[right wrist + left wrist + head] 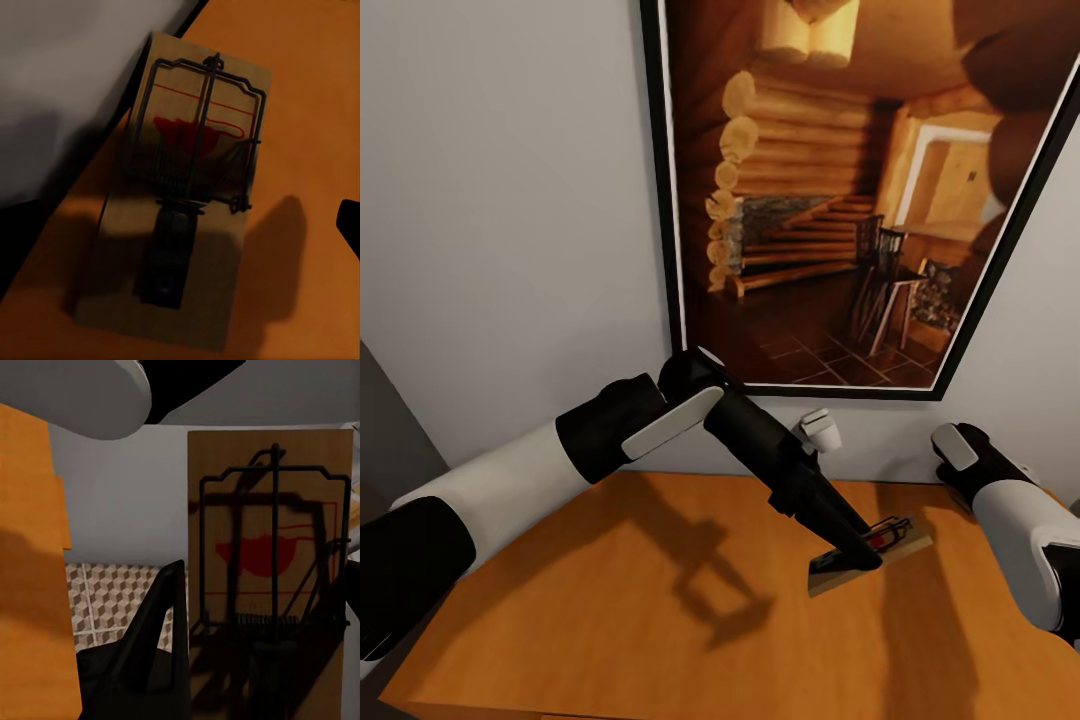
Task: Take the four mousetraps from the cabinet in the bathroom and place them on the bathroom floor. Make sure all four end up on the same floor surface, and ensure that at least two of them are either under or directly next to the same bathroom sink.
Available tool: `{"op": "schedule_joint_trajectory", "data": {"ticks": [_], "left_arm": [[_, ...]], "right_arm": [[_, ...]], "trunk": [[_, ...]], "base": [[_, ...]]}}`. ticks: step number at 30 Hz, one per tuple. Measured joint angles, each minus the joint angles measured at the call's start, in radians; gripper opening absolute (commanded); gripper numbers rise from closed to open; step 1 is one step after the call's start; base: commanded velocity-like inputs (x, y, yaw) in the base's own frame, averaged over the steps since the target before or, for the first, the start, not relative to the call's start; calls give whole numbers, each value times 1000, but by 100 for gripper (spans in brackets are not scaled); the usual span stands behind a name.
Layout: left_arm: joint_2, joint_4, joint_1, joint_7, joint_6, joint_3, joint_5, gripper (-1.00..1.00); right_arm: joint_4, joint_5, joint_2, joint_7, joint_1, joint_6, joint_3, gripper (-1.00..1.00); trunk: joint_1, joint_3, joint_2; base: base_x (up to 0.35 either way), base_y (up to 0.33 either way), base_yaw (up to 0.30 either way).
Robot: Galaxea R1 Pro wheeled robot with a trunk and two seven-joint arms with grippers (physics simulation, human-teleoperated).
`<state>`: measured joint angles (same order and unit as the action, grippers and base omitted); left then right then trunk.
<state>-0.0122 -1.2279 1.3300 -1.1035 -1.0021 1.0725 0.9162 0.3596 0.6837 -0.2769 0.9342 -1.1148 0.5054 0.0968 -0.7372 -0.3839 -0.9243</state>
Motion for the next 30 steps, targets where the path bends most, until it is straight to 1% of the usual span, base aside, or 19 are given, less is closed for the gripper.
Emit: {"op": "schedule_joint_trajectory", "data": {"ticks": [6, 7, 9, 15, 16, 17, 18, 24, 30], "left_arm": [[0, 0, 0, 0, 0, 0, 0, -100], [0, 0, 0, 0, 0, 0, 0, -100], [1, 0, 0, 0, 0, 0, 0, -100], [2, 0, 0, 0, 0, 0, 0, -100], [2, 0, 0, 0, 0, 0, 0, -100], [2, 0, 0, 0, 0, 0, 0, -100], [1, 0, 0, 0, 0, 0, 0, -100], [2, 1, 0, 0, 0, 0, 0, -100], [2, 1, 0, 0, 1, 0, 0, -100]], "right_arm": [[-1, -6, -2, -19, 1, 8, -1, 100], [-3, -10, -3, -36, 1, 8, -2, 100], [-4, -7, -3, -50, 1, 8, -1, 100], [-4, -8, -4, -58, 1, 9, -1, 100], [-4, -8, -4, -58, 1, 9, -1, -100], [-5, 7, -4, -63, 1, -4, 1, -100], [-5, 10, -3, -63, 1, -6, 2, -100], [-7, 0, -3, -61, 0, 2, 5, -100], [-7, 11, -11, -60, 1, 0, 7, -100]], "trunk": [[0, 0, 0], [0, 0, 0], [0, 0, 0], [0, 0, 0], [0, 0, 0], [0, 0, 0], [0, 0, 0], [0, 0, 0], [0, 0, 0]], "base": [[0, 0, 0], [0, 0, 0], [0, 0, 0], [0, 0, 0], [0, 0, 0], [0, 0, 0], [0, 0, 0], [0, 0, 0], [0, 0, 0]]}}
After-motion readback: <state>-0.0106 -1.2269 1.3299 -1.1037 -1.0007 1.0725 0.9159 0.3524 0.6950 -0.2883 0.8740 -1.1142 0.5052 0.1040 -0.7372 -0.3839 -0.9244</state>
